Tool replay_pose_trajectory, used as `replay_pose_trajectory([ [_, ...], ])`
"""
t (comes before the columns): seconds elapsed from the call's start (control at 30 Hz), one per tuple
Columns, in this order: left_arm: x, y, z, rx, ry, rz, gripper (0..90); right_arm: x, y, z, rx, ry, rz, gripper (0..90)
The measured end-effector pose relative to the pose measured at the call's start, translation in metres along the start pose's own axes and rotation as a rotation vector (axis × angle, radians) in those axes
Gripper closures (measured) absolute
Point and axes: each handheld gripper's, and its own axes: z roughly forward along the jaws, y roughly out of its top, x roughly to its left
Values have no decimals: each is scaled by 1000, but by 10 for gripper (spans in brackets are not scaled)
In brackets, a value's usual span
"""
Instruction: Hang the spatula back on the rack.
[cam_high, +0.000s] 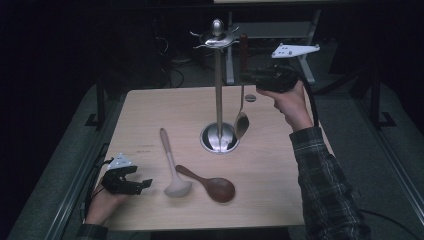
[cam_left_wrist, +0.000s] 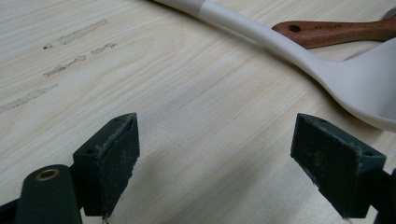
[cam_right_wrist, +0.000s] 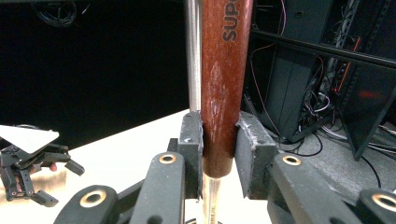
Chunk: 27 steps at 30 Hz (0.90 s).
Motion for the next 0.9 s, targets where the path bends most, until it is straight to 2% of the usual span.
replay_pose_trajectory([
  [0.13,-1,0,0,-4,-4,-13,150,2,3,5,11,1,-12,731],
  [0.3,0,0,0,-3,-3,-9,150,5,3,10,23,4,-22,730],
  [0.33,0,0,0,3,-1,3,150,5,3,11,24,-1,-22,730],
  [0.53,0,0,0,1,-3,0,150,8,4,14,26,-2,-24,712],
  [0.63,0,0,1,0,-4,0,150,9,4,13,13,8,-11,628],
  [0.73,0,0,0,1,-4,1,150,10,5,10,10,-13,-7,534],
  [0.9,-1,0,1,1,-6,0,150,12,-2,5,38,-29,4,439],
])
